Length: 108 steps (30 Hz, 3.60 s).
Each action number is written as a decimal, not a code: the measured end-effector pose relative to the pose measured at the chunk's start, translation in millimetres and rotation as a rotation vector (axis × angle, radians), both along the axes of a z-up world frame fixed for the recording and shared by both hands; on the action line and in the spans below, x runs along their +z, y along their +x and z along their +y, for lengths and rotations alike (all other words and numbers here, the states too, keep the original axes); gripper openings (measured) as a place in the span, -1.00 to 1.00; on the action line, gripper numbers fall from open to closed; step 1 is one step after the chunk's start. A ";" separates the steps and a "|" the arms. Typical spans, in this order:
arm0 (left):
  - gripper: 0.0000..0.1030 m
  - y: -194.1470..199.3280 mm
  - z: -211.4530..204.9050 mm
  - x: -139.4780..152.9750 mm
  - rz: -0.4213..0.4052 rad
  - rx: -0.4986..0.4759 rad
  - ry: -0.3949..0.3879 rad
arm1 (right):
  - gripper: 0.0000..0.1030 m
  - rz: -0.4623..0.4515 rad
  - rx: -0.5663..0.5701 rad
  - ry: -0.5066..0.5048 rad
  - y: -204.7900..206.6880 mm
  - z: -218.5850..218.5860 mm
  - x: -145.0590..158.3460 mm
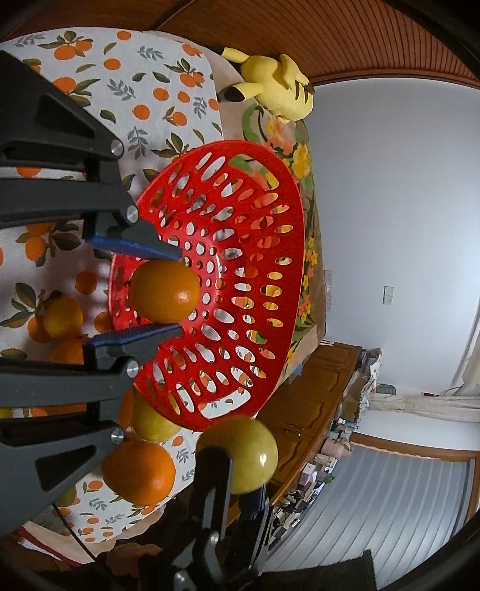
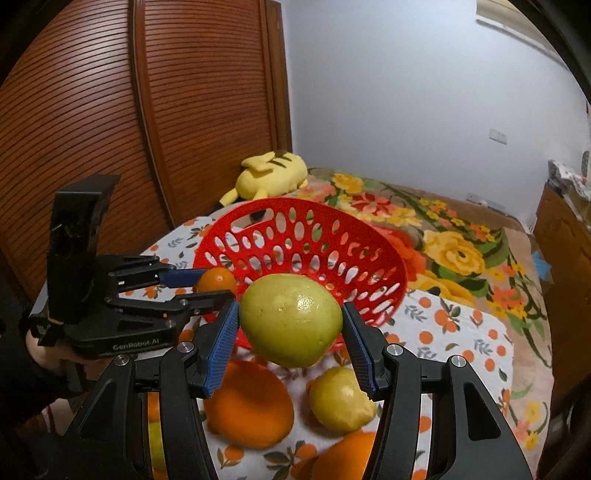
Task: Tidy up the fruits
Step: 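Carry both fruits over the red basket and open both tools to drop them, then move the left tool to a large pear while the right tool approaches a green apple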
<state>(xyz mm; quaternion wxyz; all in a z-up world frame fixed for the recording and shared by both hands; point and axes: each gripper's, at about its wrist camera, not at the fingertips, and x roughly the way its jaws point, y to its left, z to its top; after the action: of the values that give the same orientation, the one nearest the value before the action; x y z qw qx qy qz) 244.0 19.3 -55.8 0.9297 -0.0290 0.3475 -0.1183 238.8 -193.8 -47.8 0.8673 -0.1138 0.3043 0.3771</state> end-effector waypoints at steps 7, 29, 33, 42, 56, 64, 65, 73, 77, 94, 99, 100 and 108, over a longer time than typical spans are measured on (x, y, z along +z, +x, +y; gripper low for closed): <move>-0.36 8.2 0.0 -4.4 0.015 -0.014 0.000 | 0.11 0.029 0.023 -0.026 15.4 13.3 -11.0; -0.22 -3.5 20.5 6.0 -0.015 0.008 -0.018 | 0.11 0.118 0.057 -0.158 46.3 45.3 -42.0; -0.20 -8.7 20.0 6.8 -0.016 0.004 -0.021 | 0.11 0.124 0.052 -0.170 46.9 46.4 -44.2; -0.13 -20.5 20.2 10.9 -0.020 0.004 -0.023 | 0.14 0.123 0.035 -0.156 47.1 44.9 -39.3; 0.08 -62.2 11.3 16.0 -0.039 0.000 -0.015 | 0.20 0.019 -0.032 -0.038 -12.6 -4.0 15.9; 0.11 -96.2 -0.6 8.8 -0.033 0.001 0.001 | 0.25 -0.001 -0.100 0.023 -65.9 -41.8 9.1; 0.11 -101.7 -2.6 7.7 -0.033 -0.001 0.002 | 0.26 -0.001 -0.107 0.027 -71.8 -45.9 7.2; 0.13 -132.3 -14.6 0.8 -0.031 0.006 0.009 | 0.26 -0.006 -0.163 0.051 -117.0 -72.7 -13.6; 0.14 -145.8 -16.9 -5.5 -0.020 0.008 0.008 | 0.26 0.019 -0.176 0.053 -130.9 -80.1 -36.6; 0.16 -161.8 -39.4 -26.5 0.032 -0.032 0.010 | 0.26 0.109 -0.209 0.049 -138.3 -95.5 -92.8; 0.16 -160.8 -43.3 -28.8 0.038 -0.038 0.012 | 0.25 0.126 -0.216 0.038 -133.4 -96.7 -102.6; 0.16 -160.5 -43.9 -29.1 0.040 -0.039 0.012 | 0.24 0.129 -0.216 0.038 -132.1 -96.2 -103.6; 0.15 -153.3 -53.8 -29.1 0.057 -0.076 0.023 | 0.11 0.148 -0.175 0.034 -124.6 -93.2 -109.8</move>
<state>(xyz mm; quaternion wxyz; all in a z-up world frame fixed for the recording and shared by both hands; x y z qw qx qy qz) 90.7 -34.5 -84.9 0.9146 -0.0084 0.3759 -0.1486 114.2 -287.0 -157.5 0.8738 -0.0437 0.3700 0.3127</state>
